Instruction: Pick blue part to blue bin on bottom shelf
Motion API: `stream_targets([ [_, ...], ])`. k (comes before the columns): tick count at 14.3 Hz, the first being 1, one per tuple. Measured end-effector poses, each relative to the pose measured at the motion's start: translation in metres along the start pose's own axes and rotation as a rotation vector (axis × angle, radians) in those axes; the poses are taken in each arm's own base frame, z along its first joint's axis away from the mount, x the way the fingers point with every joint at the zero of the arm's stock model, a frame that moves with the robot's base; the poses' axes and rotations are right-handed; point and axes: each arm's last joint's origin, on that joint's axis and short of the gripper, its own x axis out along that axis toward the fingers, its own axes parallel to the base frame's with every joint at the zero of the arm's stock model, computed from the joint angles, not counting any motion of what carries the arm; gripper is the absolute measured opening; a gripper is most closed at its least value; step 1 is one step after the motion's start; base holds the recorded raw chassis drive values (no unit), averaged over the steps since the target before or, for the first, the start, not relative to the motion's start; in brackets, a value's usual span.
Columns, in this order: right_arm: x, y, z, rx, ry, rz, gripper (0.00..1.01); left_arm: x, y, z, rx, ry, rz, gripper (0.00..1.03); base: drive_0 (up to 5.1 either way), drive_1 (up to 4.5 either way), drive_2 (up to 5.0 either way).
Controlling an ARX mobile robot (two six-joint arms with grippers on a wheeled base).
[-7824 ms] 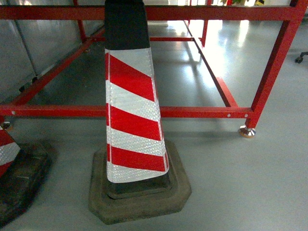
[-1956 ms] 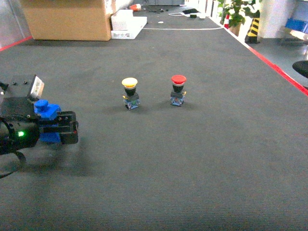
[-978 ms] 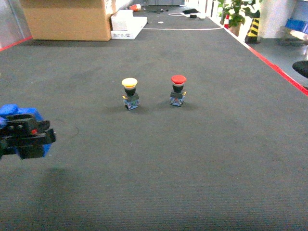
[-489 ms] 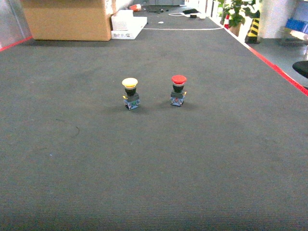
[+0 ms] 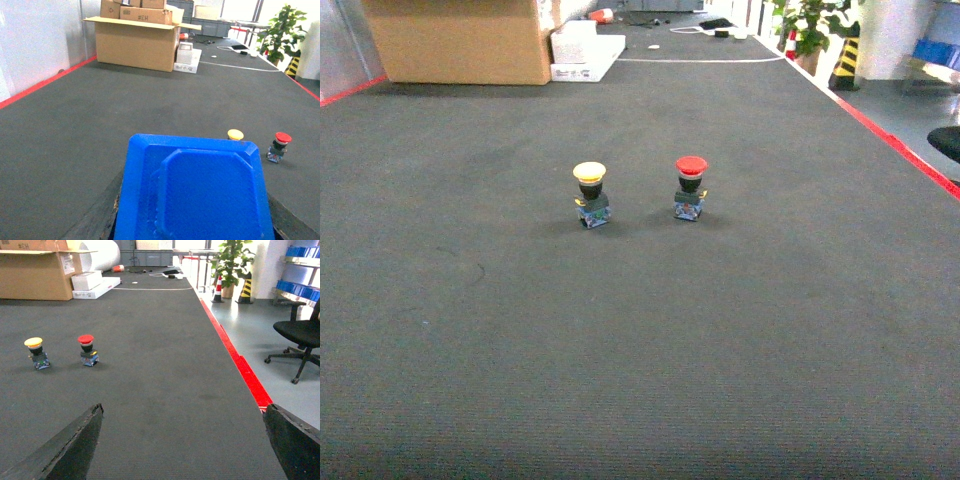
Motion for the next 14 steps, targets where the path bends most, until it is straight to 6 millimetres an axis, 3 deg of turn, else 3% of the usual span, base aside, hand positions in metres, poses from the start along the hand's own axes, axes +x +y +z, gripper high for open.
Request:
stream_targets([
  [14, 0.0000, 0.0000, -0.0001, 0.000, 0.001, 0.001, 0.98, -0.0001, 0.0003, 0.0002, 0.000, -0.001, 0.005, 0.44, 0.0, 0.00, 0.0],
])
